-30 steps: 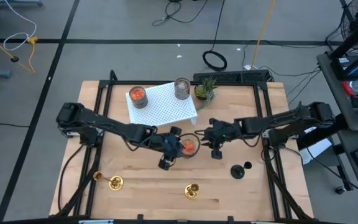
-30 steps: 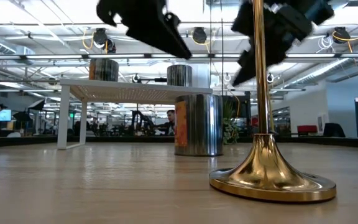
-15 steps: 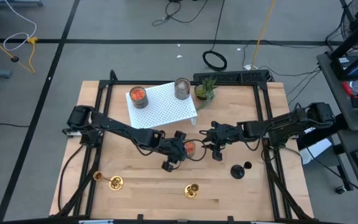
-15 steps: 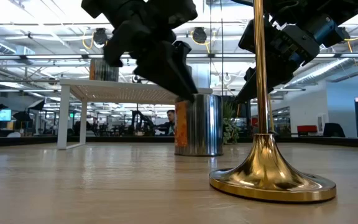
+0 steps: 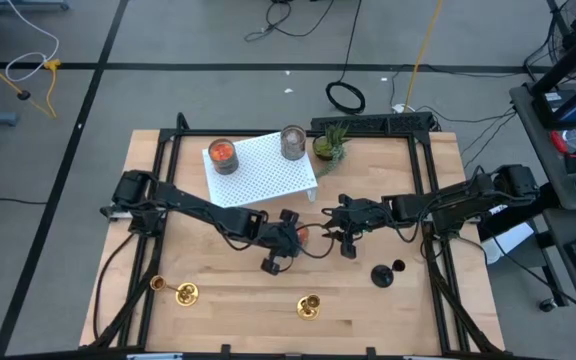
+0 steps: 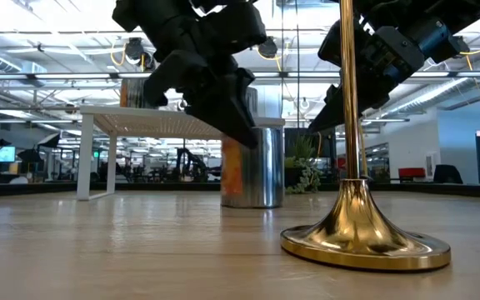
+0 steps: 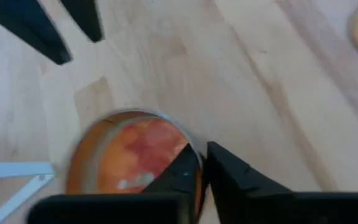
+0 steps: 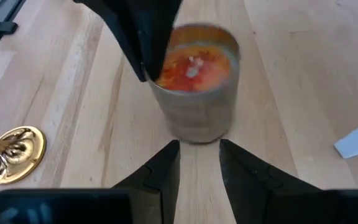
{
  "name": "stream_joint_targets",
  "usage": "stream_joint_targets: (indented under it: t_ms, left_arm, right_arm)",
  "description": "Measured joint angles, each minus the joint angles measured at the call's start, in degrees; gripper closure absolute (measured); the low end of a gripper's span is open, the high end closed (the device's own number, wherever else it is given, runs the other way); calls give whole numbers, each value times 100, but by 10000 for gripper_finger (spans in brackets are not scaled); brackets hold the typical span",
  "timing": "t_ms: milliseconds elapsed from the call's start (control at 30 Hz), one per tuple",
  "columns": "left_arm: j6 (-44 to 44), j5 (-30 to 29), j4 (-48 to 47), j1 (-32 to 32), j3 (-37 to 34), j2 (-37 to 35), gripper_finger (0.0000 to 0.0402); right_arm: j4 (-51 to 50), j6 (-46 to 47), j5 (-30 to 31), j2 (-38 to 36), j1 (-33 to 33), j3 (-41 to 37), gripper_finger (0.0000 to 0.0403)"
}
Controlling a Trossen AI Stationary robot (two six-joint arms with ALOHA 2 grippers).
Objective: Pick & Place candle stick holders
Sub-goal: Put the orange scented candle on the shelf
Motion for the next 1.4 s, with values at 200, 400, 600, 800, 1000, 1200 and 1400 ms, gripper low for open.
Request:
stream_joint_targets:
  t_ms: [200,400,600,800,1000,1200,1400]
  left_arm:
    - [-248,-76,-27,-67,0,-31,390]
    - [-385,14,-528,-373,89,-514,395]
    - [-570,38,-1345,-508,503,-1366,396]
    - [-1261,228,-3236,20,1892,-1578,396]
    - [-1307,21,-4090,863,2788,-1553,397]
    - [-1592,112,-4302,1839,2816,-1539,393]
    - [-1796,260,-4541,2635,2812,-1226,392]
  right_arm:
    - [-4,2,-1,0,0,0,291]
    - [-3,-73,-1,0,0,0,291]
    - [0,-160,-1,0,0,0,291]
    - [49,-249,-1,0,-2,2,291]
    - [81,-337,-1,2,-2,2,291]
    - [83,-337,-1,2,-2,2,291]
    - [83,-463,-1,2,-2,2,291]
